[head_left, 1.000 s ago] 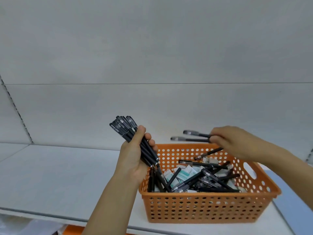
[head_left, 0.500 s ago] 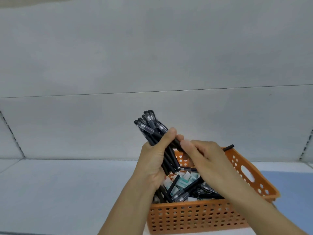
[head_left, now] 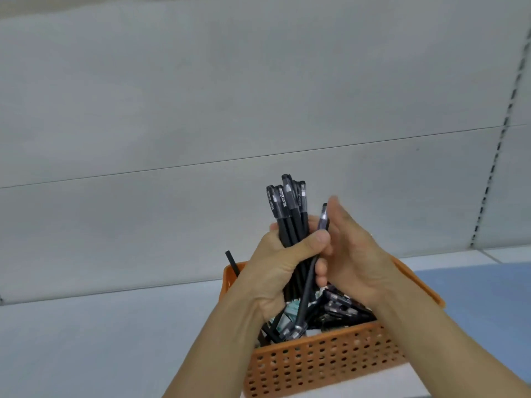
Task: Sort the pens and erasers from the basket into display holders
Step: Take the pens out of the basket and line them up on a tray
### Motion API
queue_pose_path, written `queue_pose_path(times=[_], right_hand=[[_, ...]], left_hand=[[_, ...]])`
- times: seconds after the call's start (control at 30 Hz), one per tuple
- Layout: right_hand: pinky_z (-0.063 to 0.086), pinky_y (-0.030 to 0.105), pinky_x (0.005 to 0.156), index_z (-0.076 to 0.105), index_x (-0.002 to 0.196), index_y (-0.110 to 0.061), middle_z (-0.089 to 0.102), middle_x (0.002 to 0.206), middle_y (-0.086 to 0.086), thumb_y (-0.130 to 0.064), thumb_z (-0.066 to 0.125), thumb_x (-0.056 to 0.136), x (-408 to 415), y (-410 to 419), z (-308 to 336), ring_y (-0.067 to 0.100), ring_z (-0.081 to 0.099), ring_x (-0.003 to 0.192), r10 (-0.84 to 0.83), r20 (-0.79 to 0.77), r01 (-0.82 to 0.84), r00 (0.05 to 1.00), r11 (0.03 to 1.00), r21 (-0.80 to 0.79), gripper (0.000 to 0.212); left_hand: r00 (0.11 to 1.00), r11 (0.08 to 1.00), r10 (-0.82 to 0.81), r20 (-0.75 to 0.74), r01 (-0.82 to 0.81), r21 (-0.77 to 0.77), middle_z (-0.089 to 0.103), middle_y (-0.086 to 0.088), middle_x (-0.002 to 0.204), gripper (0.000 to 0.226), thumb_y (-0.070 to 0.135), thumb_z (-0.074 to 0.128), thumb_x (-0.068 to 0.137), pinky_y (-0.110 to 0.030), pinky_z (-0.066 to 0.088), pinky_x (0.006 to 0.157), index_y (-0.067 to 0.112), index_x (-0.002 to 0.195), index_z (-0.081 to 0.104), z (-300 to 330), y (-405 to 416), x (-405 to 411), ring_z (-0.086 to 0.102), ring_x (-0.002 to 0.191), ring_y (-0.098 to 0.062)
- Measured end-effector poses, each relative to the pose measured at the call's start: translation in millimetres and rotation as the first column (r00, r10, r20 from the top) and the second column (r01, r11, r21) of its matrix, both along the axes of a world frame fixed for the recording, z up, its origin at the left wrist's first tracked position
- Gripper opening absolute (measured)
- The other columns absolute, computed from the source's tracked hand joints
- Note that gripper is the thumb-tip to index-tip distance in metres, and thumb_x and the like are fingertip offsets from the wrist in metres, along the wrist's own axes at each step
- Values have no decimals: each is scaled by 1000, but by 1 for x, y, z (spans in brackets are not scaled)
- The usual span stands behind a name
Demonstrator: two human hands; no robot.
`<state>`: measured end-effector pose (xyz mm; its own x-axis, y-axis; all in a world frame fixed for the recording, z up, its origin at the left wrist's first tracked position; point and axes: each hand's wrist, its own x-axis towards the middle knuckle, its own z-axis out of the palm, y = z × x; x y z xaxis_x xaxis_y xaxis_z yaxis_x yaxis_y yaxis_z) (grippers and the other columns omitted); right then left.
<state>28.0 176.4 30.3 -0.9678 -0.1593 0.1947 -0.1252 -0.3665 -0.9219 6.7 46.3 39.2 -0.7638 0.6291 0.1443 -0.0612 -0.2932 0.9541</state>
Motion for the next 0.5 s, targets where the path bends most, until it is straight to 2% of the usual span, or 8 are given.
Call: queue_pose_path(times=[0.03,0.07,0.1,0.13,0.2,0.33,0.4,0.5], right_hand=[[57,39,66,66,120,-9,57,110,33,-68,64,73,-1,8,6,31,62,78,57,-12,-56,998,994,95,75],[55,48,84,67,119,-9,61,121,25,-58,73,71,-2,15,10,36,64,99,84,-26,-79,996,985,156,69],[50,49,97,69,115,-8,63,125,18,-46,78,71,-4,22,11,33,61,114,82,-44,-72,996,978,195,59],[48,45,100,72,108,-9,66,123,15,-35,76,73,-4,27,15,27,60,118,61,-57,-47,997,974,220,44],[52,39,95,75,101,-8,70,115,12,-24,66,80,1,37,19,24,65,112,2,-53,12,999,968,249,28],[57,34,73,67,96,10,74,96,16,-20,57,90,17,77,23,28,69,87,-230,-69,239,971,951,194,32],[55,34,66,69,77,2,74,82,15,-15,55,91,26,104,28,30,68,80,-331,-114,342,937,934,98,26],[57,44,79,65,65,-6,64,65,10,-6,56,91,38,148,36,29,69,66,-420,-156,418,894,907,-49,28]], left_hand=[[998,996,-68,-1,68,-64,61,-8,66,20,20,74,73,-26,53,48,6,85,65,1,3,1,57,49,-14],[992,983,-126,-3,125,-134,61,-8,64,18,21,75,73,-25,53,48,6,77,66,3,7,2,58,49,-14],[986,969,-167,0,164,-186,61,-8,64,18,21,76,72,-25,54,49,7,73,66,4,12,3,60,50,-14],[982,959,-187,9,184,-214,62,-8,64,17,21,76,71,-25,55,50,6,71,67,6,19,3,61,51,-13],[982,955,-187,17,186,-230,63,-9,66,17,21,75,69,-25,56,51,7,70,67,9,34,7,62,53,-13],[992,969,-123,30,126,-213,65,-12,74,37,38,70,75,-31,58,56,3,89,68,2,79,26,63,60,-18],[988,993,-48,144,63,-100,66,-14,82,55,53,58,81,-34,59,59,2,102,68,-7,110,38,64,66,-21],[907,984,107,408,-155,86,66,-18,94,70,64,42,89,-45,59,78,3,111,68,-25,169,58,69,87,-29]])
